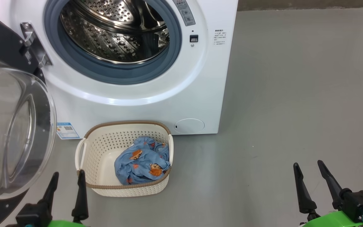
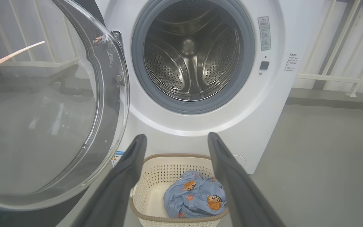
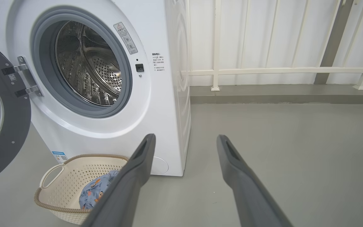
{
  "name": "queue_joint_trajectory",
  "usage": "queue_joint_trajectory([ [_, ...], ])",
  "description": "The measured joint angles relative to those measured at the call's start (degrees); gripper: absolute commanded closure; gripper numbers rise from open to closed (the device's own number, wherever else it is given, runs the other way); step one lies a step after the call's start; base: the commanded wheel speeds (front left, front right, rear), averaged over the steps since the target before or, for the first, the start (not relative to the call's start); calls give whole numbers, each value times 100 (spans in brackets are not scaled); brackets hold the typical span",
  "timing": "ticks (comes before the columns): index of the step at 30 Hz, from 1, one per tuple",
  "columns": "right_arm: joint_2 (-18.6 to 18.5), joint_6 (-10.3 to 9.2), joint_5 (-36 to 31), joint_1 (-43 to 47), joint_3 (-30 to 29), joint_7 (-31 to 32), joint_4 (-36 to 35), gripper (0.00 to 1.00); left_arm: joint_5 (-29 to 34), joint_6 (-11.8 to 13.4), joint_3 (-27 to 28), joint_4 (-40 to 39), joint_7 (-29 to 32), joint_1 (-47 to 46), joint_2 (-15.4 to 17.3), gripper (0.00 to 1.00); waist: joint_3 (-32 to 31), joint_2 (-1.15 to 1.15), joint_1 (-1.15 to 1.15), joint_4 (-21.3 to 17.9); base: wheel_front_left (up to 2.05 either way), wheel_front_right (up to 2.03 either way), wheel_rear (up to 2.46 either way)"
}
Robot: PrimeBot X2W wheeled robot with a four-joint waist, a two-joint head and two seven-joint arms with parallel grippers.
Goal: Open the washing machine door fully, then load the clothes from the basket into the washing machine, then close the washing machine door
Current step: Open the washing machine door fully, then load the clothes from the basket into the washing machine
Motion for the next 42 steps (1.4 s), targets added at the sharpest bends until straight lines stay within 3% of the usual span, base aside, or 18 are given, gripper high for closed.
queue_joint_trajectory([
  [42,9,0,-30,123,-37,0,-31,0,43,-87,179,-153,0,218,-2,0,-4,0,0,60,3,-3,0],
])
